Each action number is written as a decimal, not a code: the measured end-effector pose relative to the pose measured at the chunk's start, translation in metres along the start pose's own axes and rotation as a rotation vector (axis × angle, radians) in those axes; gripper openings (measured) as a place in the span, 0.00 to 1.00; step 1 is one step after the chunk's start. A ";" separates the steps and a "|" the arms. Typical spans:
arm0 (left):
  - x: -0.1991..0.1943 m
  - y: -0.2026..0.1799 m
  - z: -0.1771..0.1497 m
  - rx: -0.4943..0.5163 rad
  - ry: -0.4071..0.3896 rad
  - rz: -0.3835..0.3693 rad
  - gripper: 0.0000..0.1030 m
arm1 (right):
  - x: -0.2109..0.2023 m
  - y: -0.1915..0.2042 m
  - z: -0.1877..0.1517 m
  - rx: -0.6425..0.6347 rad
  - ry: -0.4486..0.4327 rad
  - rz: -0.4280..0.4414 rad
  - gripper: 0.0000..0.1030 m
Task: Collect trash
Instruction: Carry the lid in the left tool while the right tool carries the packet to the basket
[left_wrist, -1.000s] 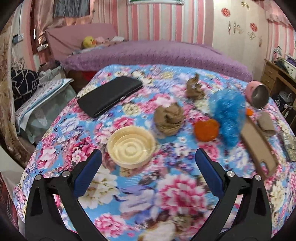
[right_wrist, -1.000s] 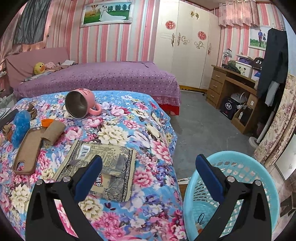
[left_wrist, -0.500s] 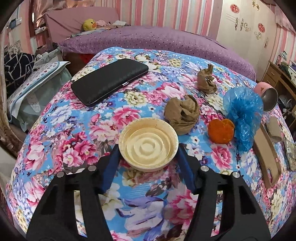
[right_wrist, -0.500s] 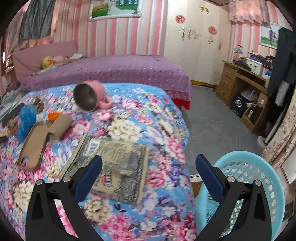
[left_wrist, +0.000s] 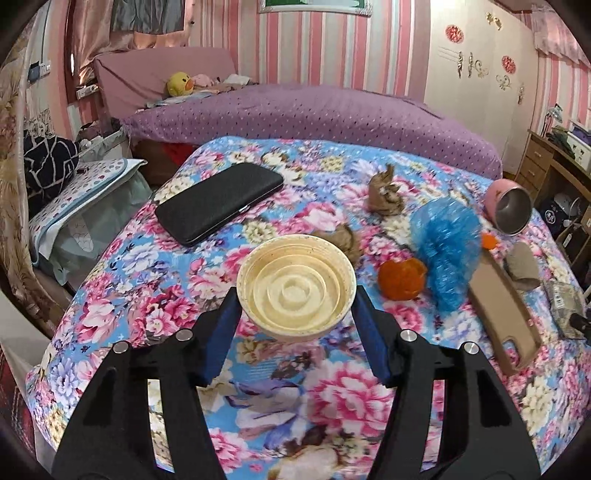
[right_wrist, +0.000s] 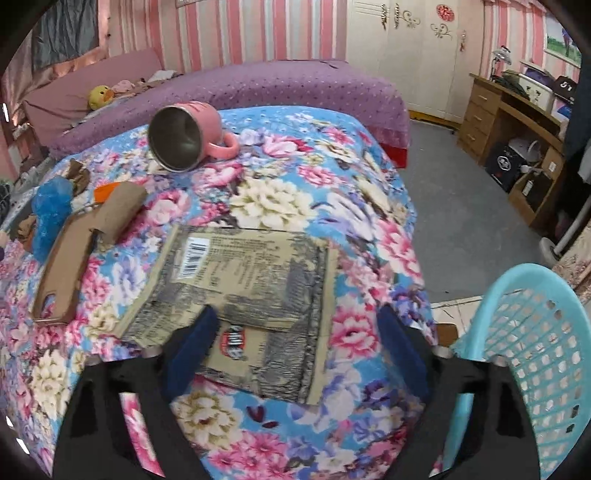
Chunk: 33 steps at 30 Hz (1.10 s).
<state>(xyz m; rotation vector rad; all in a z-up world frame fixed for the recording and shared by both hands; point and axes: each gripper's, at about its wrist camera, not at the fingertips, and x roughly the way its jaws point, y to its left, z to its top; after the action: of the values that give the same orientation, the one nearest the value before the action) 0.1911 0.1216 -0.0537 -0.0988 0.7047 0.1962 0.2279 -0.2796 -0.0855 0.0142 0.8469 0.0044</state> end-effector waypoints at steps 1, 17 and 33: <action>-0.001 -0.003 0.001 0.001 -0.007 -0.002 0.58 | 0.000 0.003 0.000 -0.005 -0.002 0.006 0.62; -0.024 -0.039 0.000 0.047 -0.067 -0.016 0.58 | -0.031 0.000 0.005 0.029 -0.132 0.085 0.02; -0.060 -0.099 -0.007 0.071 -0.132 -0.059 0.58 | -0.092 -0.043 0.003 0.049 -0.286 0.117 0.02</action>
<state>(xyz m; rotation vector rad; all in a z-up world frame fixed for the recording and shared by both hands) 0.1626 0.0151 -0.0176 -0.0386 0.5760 0.1198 0.1689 -0.3237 -0.0154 0.1083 0.5596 0.0898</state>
